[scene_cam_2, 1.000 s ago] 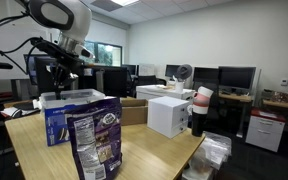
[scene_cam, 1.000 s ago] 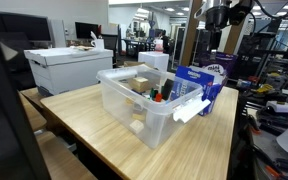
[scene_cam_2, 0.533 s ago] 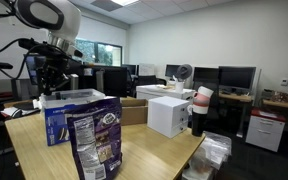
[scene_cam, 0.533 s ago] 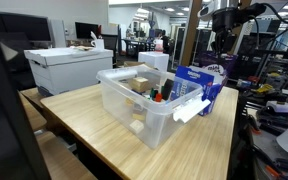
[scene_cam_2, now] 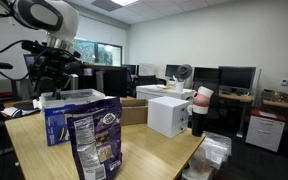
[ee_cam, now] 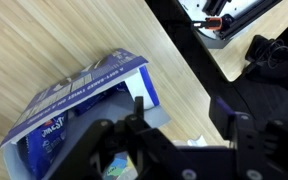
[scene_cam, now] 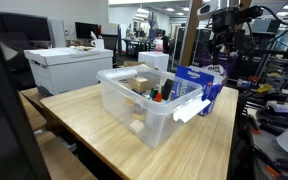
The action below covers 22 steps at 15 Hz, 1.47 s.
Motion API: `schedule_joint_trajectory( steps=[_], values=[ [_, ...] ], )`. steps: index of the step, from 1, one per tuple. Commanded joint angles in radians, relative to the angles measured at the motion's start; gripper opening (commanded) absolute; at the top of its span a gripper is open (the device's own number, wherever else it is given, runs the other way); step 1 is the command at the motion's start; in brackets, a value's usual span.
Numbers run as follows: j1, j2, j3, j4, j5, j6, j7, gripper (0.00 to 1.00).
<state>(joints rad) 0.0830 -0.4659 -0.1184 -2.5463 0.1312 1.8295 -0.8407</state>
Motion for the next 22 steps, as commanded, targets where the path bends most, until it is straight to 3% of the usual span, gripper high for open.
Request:
schedule_joint_trajectory(
  steps=[1, 2, 12, 22],
  values=[
    [0.005, -0.026, 0.006, -0.036, -0.057, 0.017, -0.095, 0.95],
    [-0.002, -0.038, 0.018, -0.053, -0.074, 0.044, -0.074, 1.0],
    [0.03, -0.025, 0.05, -0.173, -0.062, 0.225, -0.002, 1.0],
    [0.053, 0.074, 0.057, -0.205, -0.023, 0.285, 0.036, 1.0]
  ],
)
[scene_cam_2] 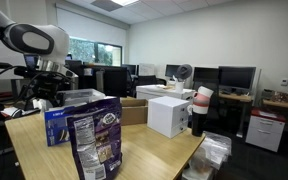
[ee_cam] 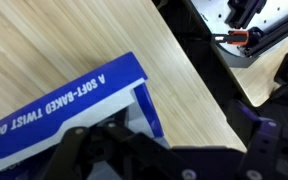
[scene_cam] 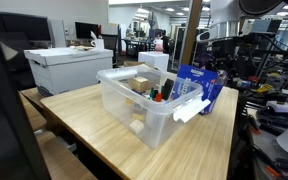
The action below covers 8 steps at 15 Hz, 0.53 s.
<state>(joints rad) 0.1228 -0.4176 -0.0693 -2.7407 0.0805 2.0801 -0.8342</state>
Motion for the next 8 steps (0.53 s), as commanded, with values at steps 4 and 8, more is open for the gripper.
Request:
schedule_joint_trajectory(
  steps=[4, 8],
  values=[
    [0.03, 0.057, 0.013, -0.008, 0.086, 0.038, 0.029, 1.0],
    [0.04, 0.077, 0.014, -0.003, 0.137, 0.034, 0.024, 1.0]
  ],
)
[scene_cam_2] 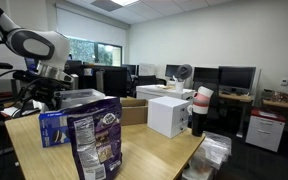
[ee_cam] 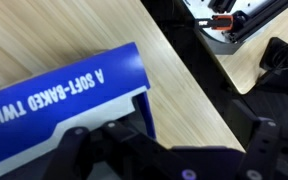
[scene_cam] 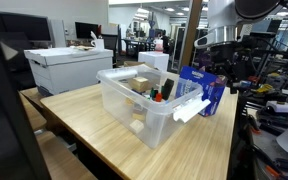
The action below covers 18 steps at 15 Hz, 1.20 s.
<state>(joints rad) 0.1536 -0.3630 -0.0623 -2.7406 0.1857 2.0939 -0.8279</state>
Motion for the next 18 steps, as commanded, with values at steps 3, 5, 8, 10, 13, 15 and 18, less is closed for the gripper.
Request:
schedule_joint_trajectory(
  steps=[3, 5, 8, 10, 13, 15, 18],
  values=[
    [0.012, 0.043, 0.01, -0.003, 0.062, 0.025, 0.018, 1.0],
    [0.011, 0.053, 0.013, -0.003, 0.073, 0.027, 0.019, 1.0],
    [0.008, 0.069, 0.017, -0.003, 0.079, 0.031, 0.02, 1.0],
    [0.005, 0.083, 0.02, -0.002, 0.08, 0.038, 0.026, 1.0],
    [0.004, 0.101, 0.023, -0.001, 0.077, 0.049, 0.039, 1.0],
    [0.001, 0.12, 0.025, -0.001, 0.074, 0.062, 0.048, 1.0],
    [-0.003, 0.155, 0.031, 0.002, 0.069, 0.075, 0.063, 0.93]
  ],
)
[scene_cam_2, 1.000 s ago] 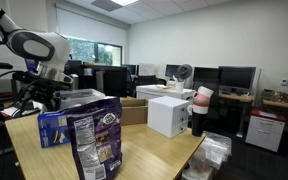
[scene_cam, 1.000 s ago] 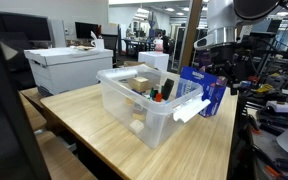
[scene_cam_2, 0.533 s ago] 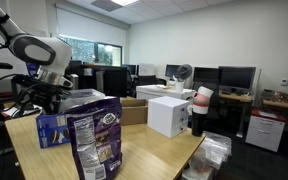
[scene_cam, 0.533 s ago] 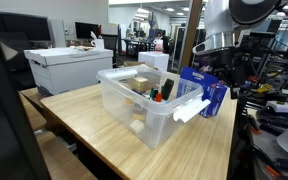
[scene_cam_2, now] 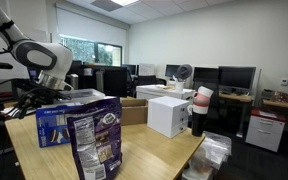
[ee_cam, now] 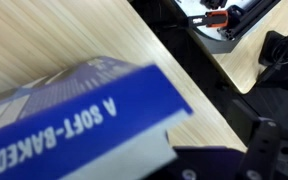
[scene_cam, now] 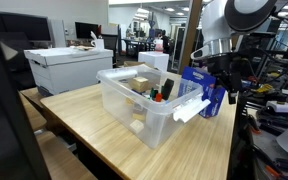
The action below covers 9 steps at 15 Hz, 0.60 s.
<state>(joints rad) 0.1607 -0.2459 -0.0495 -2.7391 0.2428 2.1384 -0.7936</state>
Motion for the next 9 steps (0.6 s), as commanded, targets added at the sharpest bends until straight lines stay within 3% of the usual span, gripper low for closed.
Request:
schedule_joint_trajectory(
  steps=[1, 6, 7, 9],
  values=[
    [-0.011, 0.046, 0.02, 0.002, 0.01, 0.031, 0.03, 0.73],
    [-0.014, 0.068, 0.027, 0.013, 0.008, 0.037, 0.042, 0.34],
    [-0.015, 0.068, 0.026, 0.016, 0.008, 0.04, 0.042, 0.2],
    [-0.016, 0.067, 0.027, 0.015, 0.006, 0.047, 0.045, 0.07]
  ],
)
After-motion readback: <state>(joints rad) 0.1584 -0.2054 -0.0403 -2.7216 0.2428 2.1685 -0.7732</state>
